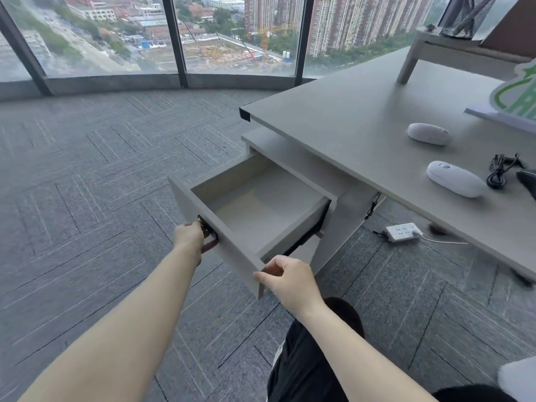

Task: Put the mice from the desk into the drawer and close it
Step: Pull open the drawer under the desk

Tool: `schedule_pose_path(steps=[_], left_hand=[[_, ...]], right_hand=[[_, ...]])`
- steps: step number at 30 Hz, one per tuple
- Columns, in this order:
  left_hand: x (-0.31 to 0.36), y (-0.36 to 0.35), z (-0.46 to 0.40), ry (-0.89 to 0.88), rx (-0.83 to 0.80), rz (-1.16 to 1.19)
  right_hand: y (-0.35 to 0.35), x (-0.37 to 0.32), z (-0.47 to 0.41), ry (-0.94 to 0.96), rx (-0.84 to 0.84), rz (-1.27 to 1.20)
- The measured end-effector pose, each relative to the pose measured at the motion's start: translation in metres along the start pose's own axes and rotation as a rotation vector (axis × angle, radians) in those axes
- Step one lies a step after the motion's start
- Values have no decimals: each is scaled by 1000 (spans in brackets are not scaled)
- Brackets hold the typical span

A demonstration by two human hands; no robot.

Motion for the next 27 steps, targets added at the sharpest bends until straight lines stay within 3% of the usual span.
schedule_pose_path(steps=[21,23,25,27], left_hand=[[16,102,22,-38,72,-121],[37,107,37,-152,179,-335],[76,93,66,-403,284,-641],[105,45,109,-690,210,-698]], right_hand=[[-63,-56,51,196,-280,182],[-57,-55,51,194,-279,206],[-38,-55,49,183,-231,189],[-2,-55,46,168,-135,145]])
Point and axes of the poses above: each hand's wrist, its own z-axis away from the middle knuckle, its own y-axis out of the back of the hand, x = y × z, the point moved 10 cm from there along -z, towards the middle knuckle, and after that the axes turned 10 degrees about z, right-handed, at the moved point
